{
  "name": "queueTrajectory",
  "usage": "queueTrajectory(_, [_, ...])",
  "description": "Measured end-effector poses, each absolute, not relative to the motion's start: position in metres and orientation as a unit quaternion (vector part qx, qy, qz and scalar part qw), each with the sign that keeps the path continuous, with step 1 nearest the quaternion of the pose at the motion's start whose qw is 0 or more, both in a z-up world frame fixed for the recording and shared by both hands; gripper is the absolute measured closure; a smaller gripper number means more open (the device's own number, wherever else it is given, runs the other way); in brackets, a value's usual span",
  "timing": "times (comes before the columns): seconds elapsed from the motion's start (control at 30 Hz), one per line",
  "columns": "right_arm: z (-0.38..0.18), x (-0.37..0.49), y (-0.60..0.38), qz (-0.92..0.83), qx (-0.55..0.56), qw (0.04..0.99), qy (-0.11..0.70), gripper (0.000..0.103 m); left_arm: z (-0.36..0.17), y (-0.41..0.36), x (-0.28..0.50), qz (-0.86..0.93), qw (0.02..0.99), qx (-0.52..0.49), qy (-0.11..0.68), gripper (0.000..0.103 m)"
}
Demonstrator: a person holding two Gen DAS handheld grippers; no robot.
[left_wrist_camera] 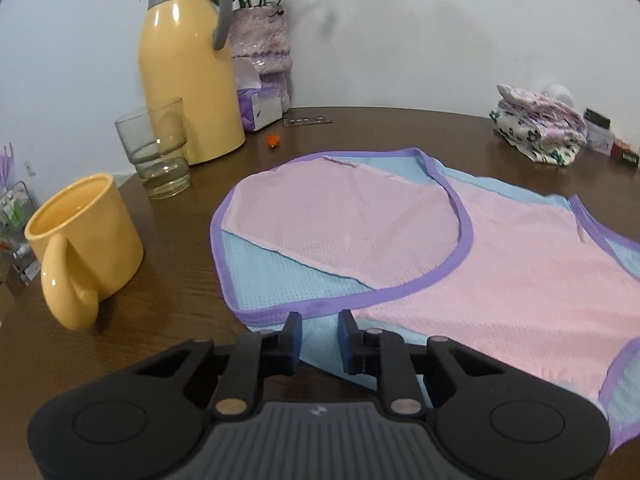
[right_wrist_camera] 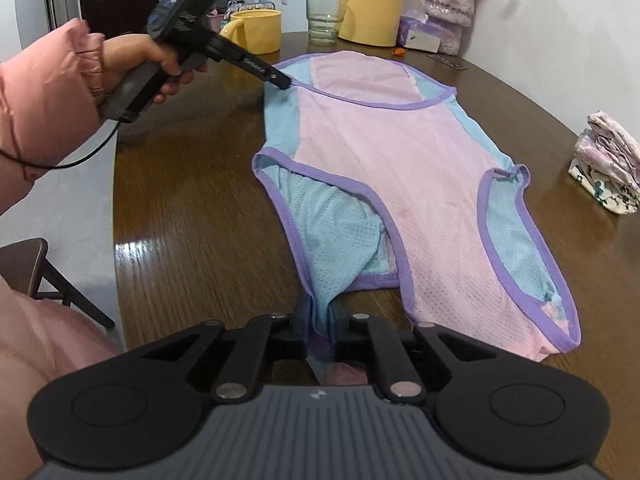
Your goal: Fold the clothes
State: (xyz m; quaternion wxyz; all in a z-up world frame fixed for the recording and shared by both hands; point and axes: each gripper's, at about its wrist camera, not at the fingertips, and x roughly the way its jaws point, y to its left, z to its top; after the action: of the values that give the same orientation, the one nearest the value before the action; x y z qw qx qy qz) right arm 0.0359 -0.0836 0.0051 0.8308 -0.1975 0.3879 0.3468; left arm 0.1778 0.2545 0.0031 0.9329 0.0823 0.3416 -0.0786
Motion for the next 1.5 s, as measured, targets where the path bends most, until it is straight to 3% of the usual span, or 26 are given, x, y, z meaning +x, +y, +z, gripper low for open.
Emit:
queueTrajectory(0.23, [0.009, 0.037, -0.116, 0.338, -0.224, 0.822, 0.401, 0.095, 0.002, 0.215, 0.124, -0.087, 0.926, 0.148, 0.336, 0.088])
queueTrajectory(0.7, [0.016, 0.051, -0.194, 0.339, -0.247, 0.805, 0.419, 0.094, 0.003, 0.14, 0.043, -0.104, 0.914, 0.179, 0.35, 0.088])
queueTrajectory(0.8, [0.018, 0.053, -0.196, 0.357, -0.218, 0.81, 0.412, 0.084, 0.006, 0.143, 0.038, -0.102, 0.916, 0.16, 0.354, 0.082])
queueTrajectory(0.87, [0.027, 0.056, -0.202, 0.364, -0.181, 0.824, 0.395, 0.062, 0.014, 0.149, 0.038, -0.106, 0.923, 0.143, 0.342, 0.082])
queueTrajectory(0.9, [0.033, 0.057, -0.206, 0.364, -0.159, 0.833, 0.385, 0.061, 0.017, 0.151, 0.041, -0.103, 0.926, 0.143, 0.335, 0.082])
queueTrajectory(1.03, [0.041, 0.086, -0.215, 0.286, -0.077, 0.882, 0.365, 0.061, 0.018, 0.161, 0.062, -0.095, 0.928, 0.148, 0.329, 0.082])
queueTrajectory(1.23, [0.013, 0.142, -0.214, 0.186, -0.077, 0.9, 0.387, 0.061, 0.004, 0.169, 0.075, -0.125, 0.917, 0.174, 0.337, 0.082])
queueTrajectory(1.3, [0.007, 0.153, -0.212, 0.182, -0.084, 0.894, 0.4, 0.064, 0.001, 0.169, 0.074, -0.137, 0.914, 0.185, 0.335, 0.086])
queueTrajectory(1.43, [0.001, 0.162, -0.216, 0.164, -0.102, 0.887, 0.419, 0.08, 0.002, 0.174, 0.071, -0.145, 0.911, 0.176, 0.345, 0.09])
queueTrajectory(1.5, [0.0, 0.171, -0.223, 0.154, -0.103, 0.886, 0.426, 0.087, 0.002, 0.17, 0.066, -0.147, 0.907, 0.183, 0.35, 0.099])
